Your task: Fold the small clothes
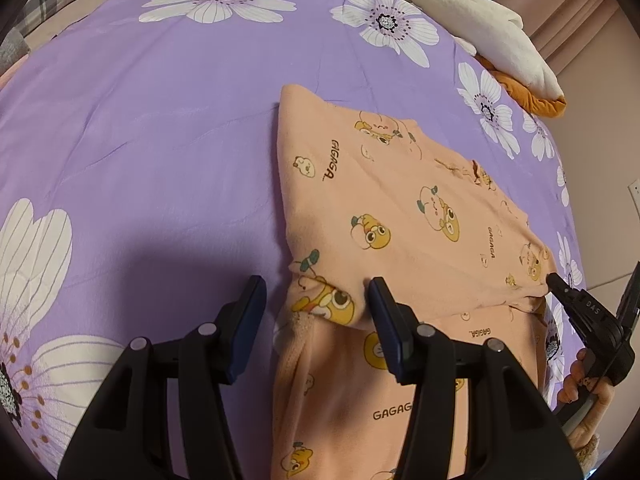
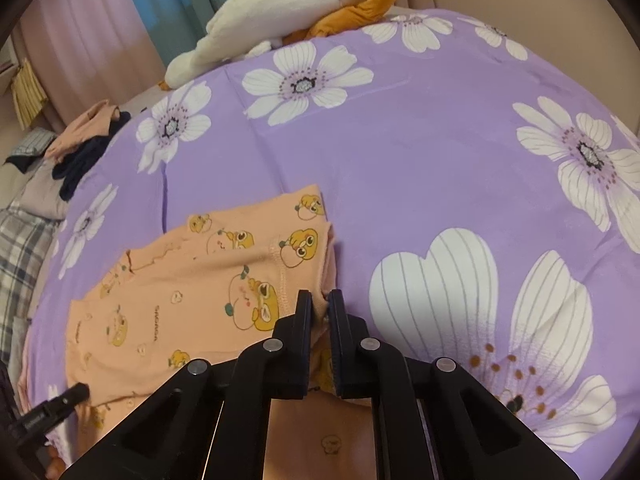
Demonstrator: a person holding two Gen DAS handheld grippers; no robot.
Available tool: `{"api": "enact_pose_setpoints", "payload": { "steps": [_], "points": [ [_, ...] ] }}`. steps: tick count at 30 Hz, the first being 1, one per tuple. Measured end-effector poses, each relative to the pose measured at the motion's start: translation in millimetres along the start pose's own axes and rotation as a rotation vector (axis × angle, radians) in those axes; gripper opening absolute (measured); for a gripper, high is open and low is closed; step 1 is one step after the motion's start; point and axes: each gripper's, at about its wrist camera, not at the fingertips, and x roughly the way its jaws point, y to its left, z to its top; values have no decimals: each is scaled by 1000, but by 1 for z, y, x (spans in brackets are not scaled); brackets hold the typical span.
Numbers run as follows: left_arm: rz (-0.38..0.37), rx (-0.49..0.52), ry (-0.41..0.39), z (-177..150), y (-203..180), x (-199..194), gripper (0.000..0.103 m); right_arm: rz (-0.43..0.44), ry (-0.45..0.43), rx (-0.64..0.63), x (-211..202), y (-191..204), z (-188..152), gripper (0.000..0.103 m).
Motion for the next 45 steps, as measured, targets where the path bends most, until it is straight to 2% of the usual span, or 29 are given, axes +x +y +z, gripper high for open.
{"api": "enact_pose_setpoints", "payload": {
  "steps": [6, 19, 34, 36, 38, 40, 42, 45],
  "points": [
    [-19, -31, 6, 0, 3, 1, 52, -39, 46, 10, 22, -6, -13, 9],
    [26, -10, -9, -4, -3, 1, 53, 27, 51, 47, 24, -19, -16, 9],
    [35, -9, -24, -6, -5, 0, 55, 34, 45, 36, 26, -19, -16, 9],
    [32, -23, -25, -9, -6, -5, 57, 44, 41, 39, 24, -19, -16, 12],
    [35, -29, -24, -11, -6, -11, 67, 49, 29, 49, 17, -20, -16, 18],
    [56, -48, -62, -17, -3, -26, 75, 85, 13, 61, 7, -23, -18, 44],
    [71, -61, -99, -23, -1, -41, 80, 134, -5, 55, -6, -23, -19, 56],
    [60, -75, -132, -33, 4, -64, 84, 144, -37, 33, -28, -23, -21, 58]
  ]
}}
